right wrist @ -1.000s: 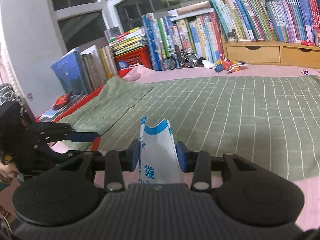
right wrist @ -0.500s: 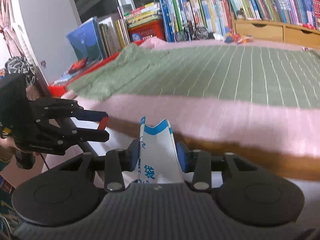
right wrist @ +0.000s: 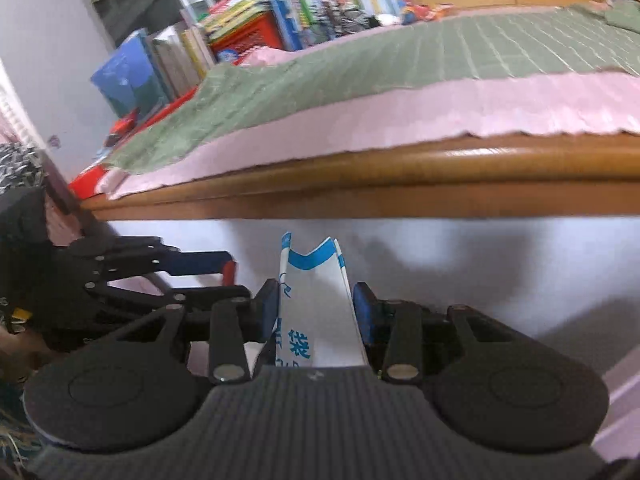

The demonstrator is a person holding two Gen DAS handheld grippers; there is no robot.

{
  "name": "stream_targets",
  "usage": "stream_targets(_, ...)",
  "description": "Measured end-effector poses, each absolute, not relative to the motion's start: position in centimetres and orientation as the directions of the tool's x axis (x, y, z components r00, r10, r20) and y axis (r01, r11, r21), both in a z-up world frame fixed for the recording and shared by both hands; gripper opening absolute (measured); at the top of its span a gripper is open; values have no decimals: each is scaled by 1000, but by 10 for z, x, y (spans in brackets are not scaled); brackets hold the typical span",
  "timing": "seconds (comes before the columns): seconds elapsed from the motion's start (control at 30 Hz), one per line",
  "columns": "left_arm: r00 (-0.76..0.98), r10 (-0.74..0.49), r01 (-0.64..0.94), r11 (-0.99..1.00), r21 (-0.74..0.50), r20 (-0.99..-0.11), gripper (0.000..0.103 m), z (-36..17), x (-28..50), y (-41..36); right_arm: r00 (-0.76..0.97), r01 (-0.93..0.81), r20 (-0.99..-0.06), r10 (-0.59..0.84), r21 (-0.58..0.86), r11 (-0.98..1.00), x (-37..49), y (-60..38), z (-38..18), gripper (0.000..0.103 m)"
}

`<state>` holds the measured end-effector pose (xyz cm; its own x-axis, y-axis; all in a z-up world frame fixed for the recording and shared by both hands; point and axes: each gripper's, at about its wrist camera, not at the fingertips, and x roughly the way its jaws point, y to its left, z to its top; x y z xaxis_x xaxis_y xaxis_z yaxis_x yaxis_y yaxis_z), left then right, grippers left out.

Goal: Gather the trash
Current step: 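Open the left tool to drop the red piece into the bin, then open the right tool to drop the white-blue paper bag into the bin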

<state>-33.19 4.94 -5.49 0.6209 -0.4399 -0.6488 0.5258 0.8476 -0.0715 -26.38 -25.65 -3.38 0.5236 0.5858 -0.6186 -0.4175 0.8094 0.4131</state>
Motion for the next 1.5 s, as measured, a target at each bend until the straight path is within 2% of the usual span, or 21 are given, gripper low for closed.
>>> stream_targets(0.13,599,-451,536,840,-86,-662,43,-60,-326,45,531,-383,-629,568,420,823,-266,-260,-40,45)
stream_targets(0.2,606,-437,537,841,-63,-664,60,-63,-326,42,536,-379,-631,561,414,828,-267,-260,-40,45)
stream_targets(0.23,615,-424,528,848,-53,-664,86,-64,-326,41,539,-377,-631,558,411,830,-268,-262,-39,45)
stream_targets(0.27,625,-415,518,854,-47,-661,98,-65,-327,40,544,-374,-631,553,408,833,-268,-263,-39,46)
stream_targets(0.43,621,-393,500,865,-43,-678,103,-71,-324,40,562,-351,-629,537,407,843,-267,-268,-39,48)
stream_targets(0.67,623,-363,490,872,-16,-693,103,-67,-323,49,553,-366,-642,531,384,847,-266,-261,-40,52)
stream_targets(0.9,669,-321,417,909,-18,-671,103,-58,-321,69,514,-432,-671,535,336,837,-255,-241,-43,54)
stream_targets(0.93,672,-316,408,913,-21,-670,103,-58,-321,71,514,-439,-674,530,324,838,-254,-238,-44,66)
stream_targets(1.0,675,-304,391,920,-23,-673,103,-58,-322,75,520,-450,-686,509,287,846,-252,-230,-45,78)
stream_targets(1.07,677,-285,377,926,-13,-678,103,-60,-323,78,522,-452,-696,494,266,852,-250,-224,-46,96)
stream_targets(1.13,679,-269,366,931,-2,-683,103,-62,-324,79,517,-449,-696,499,275,850,-248,-222,-47,103)
stream_targets(1.5,655,-290,373,927,-35,-698,103,-63,-321,76,499,-336,-684,532,413,846,-239,-244,-56,103)
